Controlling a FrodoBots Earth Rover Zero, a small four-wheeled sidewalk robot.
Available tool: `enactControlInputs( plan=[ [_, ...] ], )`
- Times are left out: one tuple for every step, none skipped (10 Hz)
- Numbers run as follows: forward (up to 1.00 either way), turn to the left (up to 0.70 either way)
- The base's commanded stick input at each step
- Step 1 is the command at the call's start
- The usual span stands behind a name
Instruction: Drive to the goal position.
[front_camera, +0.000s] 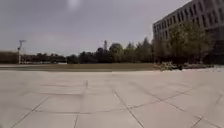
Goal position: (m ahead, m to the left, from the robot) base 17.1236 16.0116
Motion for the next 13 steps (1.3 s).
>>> enactControlInputs(
  plan=[
    [0.00, 1.00],
    [0.00, 1.00],
    [0.00, 1.00],
    [0.00, 1.00],
    [0.00, 1.00],
    [0.00, 1.00],
    [0.00, 1.00],
    [0.00, 1.00],
    [0.00, 1.00],
    [0.00, 1.00],
    [0.07, 0.13],
    [0.06, 0.12],
    [0.08, 0.16]
  ],
)
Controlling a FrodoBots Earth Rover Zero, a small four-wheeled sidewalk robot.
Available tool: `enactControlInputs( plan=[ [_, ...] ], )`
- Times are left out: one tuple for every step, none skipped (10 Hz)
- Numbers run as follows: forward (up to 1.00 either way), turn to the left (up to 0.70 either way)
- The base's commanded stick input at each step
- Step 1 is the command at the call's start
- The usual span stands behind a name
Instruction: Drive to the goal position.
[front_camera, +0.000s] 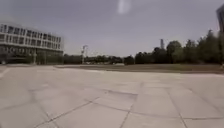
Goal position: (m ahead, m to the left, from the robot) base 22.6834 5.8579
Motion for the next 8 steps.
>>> enactControlInputs(
  plan=[
    [0.07, 0.13],
    [0.08, 0.16],
    [0.08, 0.16],
    [0.10, 0.20],
    [0.11, 0.23],
    [0.12, 0.24],
    [0.13, 0.26],
    [0.48, 0.05]
  ],
)
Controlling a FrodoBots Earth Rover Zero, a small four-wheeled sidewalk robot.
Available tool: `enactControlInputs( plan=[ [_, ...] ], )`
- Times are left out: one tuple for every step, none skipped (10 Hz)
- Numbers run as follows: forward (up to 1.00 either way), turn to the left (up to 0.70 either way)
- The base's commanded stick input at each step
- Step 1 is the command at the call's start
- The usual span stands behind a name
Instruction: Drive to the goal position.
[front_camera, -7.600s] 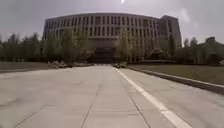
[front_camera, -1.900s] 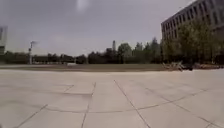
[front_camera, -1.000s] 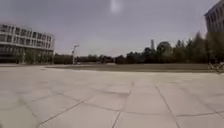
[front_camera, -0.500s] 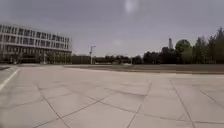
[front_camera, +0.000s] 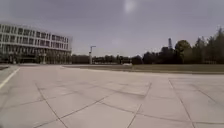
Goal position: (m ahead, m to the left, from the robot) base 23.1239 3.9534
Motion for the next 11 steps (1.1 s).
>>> enactControlInputs(
  plan=[
    [0.88, 0.00],
    [1.00, 0.00],
    [1.00, 0.00],
    [1.00, 0.00],
    [1.00, 0.00],
    [1.00, 0.00],
    [1.00, 0.00],
    [1.00, 0.00],
    [1.00, 0.00],
    [1.00, 0.00],
    [1.00, 0.01]
  ],
)
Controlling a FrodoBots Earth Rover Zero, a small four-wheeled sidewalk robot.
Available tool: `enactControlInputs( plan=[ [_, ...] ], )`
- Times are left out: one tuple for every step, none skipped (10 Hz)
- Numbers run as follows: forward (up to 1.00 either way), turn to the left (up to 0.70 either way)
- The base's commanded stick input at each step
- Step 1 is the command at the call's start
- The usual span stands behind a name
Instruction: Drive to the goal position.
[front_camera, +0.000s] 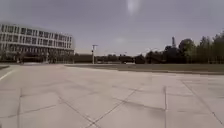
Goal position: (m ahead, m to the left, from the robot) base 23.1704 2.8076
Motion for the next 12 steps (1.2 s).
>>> enactControlInputs(
  plan=[
    [1.00, 0.03],
    [1.00, 0.03],
    [1.00, 0.03],
    [1.00, 0.16],
    [1.00, 0.40],
    [1.00, 0.40],
    [1.00, 0.40],
    [1.00, 0.40],
    [1.00, 0.40],
    [1.00, 0.23],
    [1.00, 0.11],
    [1.00, 0.07]
  ],
)
